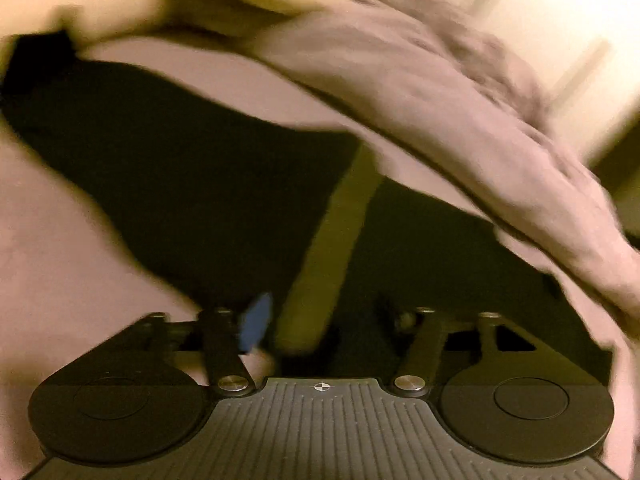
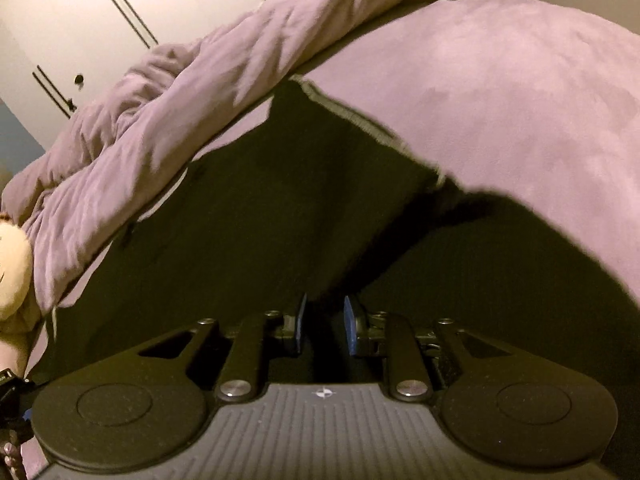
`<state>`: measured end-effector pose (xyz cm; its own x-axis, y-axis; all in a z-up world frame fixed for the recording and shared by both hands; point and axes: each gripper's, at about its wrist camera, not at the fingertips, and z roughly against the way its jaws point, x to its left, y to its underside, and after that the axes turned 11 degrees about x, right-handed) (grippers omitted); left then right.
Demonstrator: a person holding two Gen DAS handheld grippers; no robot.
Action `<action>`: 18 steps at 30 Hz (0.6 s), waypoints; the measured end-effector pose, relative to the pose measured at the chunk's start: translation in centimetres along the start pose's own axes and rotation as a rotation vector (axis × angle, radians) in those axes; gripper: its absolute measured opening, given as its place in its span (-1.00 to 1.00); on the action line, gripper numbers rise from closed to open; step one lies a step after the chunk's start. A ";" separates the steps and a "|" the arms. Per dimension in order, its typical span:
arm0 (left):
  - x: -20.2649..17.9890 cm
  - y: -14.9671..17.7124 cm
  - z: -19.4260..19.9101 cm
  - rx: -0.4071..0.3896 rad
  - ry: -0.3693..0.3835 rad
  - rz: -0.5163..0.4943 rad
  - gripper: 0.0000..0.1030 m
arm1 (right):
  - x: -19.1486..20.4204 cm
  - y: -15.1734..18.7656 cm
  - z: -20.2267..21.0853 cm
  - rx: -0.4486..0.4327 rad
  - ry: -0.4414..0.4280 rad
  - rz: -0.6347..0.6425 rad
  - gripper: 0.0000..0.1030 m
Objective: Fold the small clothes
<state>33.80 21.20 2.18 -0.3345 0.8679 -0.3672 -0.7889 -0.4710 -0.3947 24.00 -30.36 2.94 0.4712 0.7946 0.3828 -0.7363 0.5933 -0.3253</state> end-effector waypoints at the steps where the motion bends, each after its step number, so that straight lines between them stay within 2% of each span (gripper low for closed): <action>1: 1.6 -0.4 0.7 -0.034 -0.015 0.031 0.47 | 0.6 0.7 0.2 0.007 -0.001 0.005 -0.62; 5: 9.2 -3.4 1.9 -0.084 0.013 0.237 0.50 | 3.2 3.3 0.3 0.048 -0.044 0.044 -0.62; 8: 13.6 -5.3 1.8 -0.137 0.007 0.375 0.50 | 4.3 4.5 -1.0 0.097 -0.073 0.046 -0.57; 10: 15.8 -6.2 1.1 -0.150 0.033 0.447 0.47 | 4.7 5.0 -1.3 0.082 -0.074 0.055 -0.51; 12: 17.8 -7.0 0.3 -0.163 0.061 0.504 0.34 | 4.8 5.2 -1.4 0.070 -0.080 0.050 -0.44; 16: 19.6 -8.4 -0.6 -0.201 0.097 0.575 0.30 | 4.3 5.6 -1.3 0.055 -0.097 0.042 -0.44; 18: 20.0 -9.3 -0.8 -0.216 0.096 0.577 0.26 | 4.5 5.8 -1.5 0.043 -0.100 0.041 -0.43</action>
<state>34.87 42.83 -2.19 -0.6203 0.4504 -0.6421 -0.3690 -0.8900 -0.2678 22.62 -23.14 1.51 0.3907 0.8001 0.4551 -0.7752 0.5526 -0.3061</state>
